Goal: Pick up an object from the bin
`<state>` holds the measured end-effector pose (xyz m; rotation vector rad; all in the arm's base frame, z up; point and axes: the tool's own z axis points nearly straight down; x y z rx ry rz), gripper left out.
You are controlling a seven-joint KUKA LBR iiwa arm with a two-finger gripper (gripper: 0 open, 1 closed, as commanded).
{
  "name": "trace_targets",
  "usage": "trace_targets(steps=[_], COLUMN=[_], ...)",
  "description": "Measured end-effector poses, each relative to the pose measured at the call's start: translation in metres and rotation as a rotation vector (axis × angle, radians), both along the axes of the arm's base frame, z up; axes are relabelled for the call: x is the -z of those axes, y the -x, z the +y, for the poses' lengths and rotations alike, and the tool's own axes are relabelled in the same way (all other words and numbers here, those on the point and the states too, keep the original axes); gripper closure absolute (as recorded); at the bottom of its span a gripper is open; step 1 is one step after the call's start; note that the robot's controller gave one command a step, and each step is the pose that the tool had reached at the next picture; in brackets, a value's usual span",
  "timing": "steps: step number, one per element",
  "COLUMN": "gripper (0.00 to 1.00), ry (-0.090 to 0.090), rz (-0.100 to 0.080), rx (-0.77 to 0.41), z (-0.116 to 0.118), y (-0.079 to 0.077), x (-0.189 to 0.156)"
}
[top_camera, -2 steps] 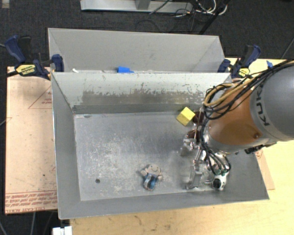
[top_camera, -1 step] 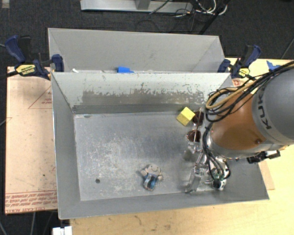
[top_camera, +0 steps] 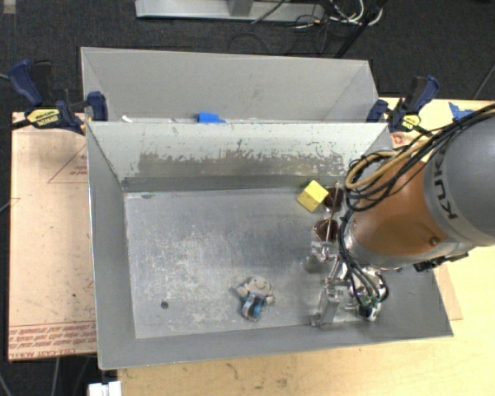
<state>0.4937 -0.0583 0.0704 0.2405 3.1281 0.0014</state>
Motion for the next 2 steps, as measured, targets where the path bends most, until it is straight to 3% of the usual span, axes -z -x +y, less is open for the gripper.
trace_targets(steps=[2], gripper=[0.0], ry=[0.001], rz=[-0.004], rx=[-0.207], z=[0.107], y=[-0.002], x=[-0.002])
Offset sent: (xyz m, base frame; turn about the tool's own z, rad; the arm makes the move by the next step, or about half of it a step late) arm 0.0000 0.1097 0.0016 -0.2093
